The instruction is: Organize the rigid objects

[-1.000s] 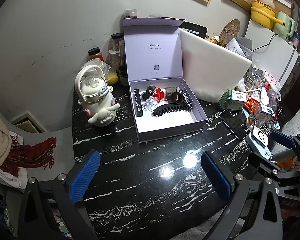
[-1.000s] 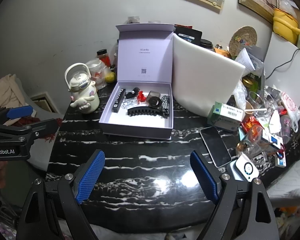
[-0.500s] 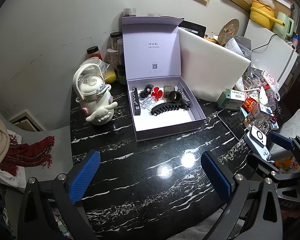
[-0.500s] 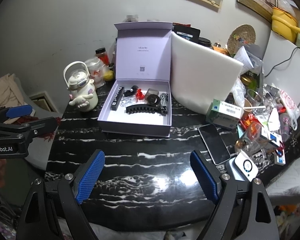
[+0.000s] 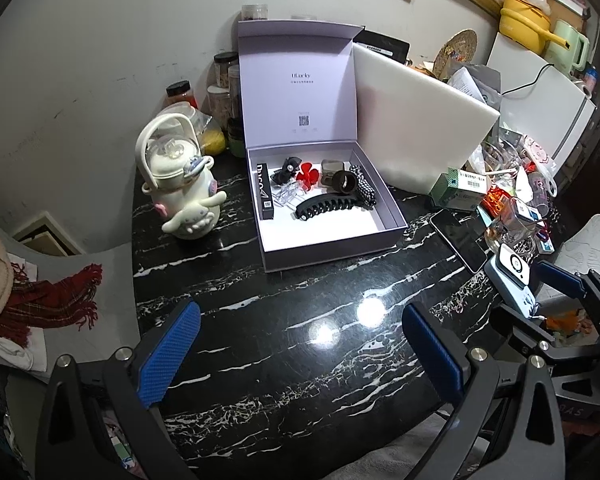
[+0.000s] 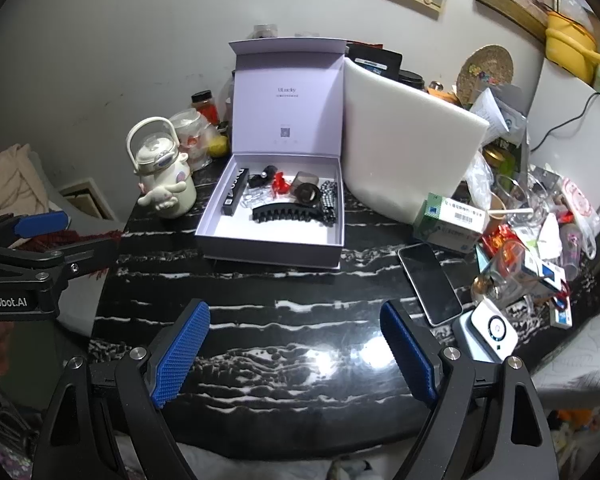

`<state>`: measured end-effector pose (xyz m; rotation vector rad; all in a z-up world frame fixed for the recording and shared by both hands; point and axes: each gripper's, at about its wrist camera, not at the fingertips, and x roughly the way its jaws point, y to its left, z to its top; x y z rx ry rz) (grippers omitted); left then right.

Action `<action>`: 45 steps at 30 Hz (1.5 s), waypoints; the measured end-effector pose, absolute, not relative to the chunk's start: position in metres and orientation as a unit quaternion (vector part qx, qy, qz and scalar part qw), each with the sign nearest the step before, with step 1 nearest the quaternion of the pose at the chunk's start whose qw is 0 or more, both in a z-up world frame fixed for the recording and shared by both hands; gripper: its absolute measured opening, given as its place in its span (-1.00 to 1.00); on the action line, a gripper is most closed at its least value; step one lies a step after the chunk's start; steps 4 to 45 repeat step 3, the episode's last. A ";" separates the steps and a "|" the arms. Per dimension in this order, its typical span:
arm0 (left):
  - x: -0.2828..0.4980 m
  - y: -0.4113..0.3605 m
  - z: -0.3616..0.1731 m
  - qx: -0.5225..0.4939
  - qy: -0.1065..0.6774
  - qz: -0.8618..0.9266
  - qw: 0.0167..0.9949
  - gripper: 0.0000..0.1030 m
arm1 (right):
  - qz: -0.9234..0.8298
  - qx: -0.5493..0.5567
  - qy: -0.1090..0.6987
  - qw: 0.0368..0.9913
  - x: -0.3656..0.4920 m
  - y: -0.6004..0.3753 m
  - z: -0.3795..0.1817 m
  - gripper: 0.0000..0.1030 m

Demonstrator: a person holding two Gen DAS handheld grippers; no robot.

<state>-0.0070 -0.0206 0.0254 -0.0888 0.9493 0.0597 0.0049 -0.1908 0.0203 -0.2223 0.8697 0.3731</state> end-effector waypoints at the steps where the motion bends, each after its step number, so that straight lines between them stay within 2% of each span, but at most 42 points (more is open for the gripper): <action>1: -0.006 -0.021 0.024 -0.043 0.459 0.028 0.887 0.99 | 0.179 -0.106 0.419 0.884 0.005 -0.191 0.020 0.71; 45: -0.005 -0.021 0.022 -0.044 0.463 0.025 0.885 0.99 | 0.178 -0.105 0.424 0.882 0.005 -0.192 0.017 0.71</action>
